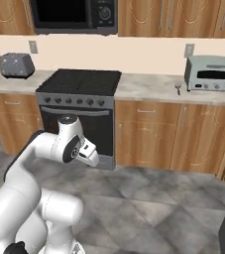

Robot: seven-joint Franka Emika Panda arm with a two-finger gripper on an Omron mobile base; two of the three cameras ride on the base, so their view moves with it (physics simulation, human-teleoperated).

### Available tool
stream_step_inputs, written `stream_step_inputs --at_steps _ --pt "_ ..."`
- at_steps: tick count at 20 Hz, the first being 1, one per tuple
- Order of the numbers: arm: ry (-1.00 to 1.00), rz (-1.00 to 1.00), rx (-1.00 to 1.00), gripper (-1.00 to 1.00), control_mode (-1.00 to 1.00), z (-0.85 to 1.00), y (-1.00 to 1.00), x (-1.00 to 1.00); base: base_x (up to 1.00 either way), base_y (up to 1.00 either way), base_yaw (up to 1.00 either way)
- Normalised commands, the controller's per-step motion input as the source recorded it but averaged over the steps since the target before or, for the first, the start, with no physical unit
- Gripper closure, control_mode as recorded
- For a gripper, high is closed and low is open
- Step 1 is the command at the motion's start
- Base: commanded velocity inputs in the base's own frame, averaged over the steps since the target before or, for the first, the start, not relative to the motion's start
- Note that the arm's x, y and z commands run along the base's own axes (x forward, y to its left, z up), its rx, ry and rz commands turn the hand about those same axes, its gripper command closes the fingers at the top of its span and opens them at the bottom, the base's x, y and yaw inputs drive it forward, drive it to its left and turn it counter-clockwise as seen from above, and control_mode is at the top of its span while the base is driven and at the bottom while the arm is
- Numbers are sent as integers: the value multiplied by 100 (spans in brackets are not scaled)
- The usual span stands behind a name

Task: Take the fork and place it on the left side of the plate. Then take the spoon and place it on the right side of the plate. Make sure they're directly next to the plate.

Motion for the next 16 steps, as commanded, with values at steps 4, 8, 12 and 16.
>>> stream_step_inputs --at_steps 4,8,12,16 --pt "0 0 0 -100 100 0 0 0 78 -50 0" --pt "0 0 0 -100 100 0 0 0 78 -49 0" --pt "0 0 0 -100 100 0 0 0 79 -47 0" --pt "0 0 0 -100 100 0 0 0 79 -46 1"
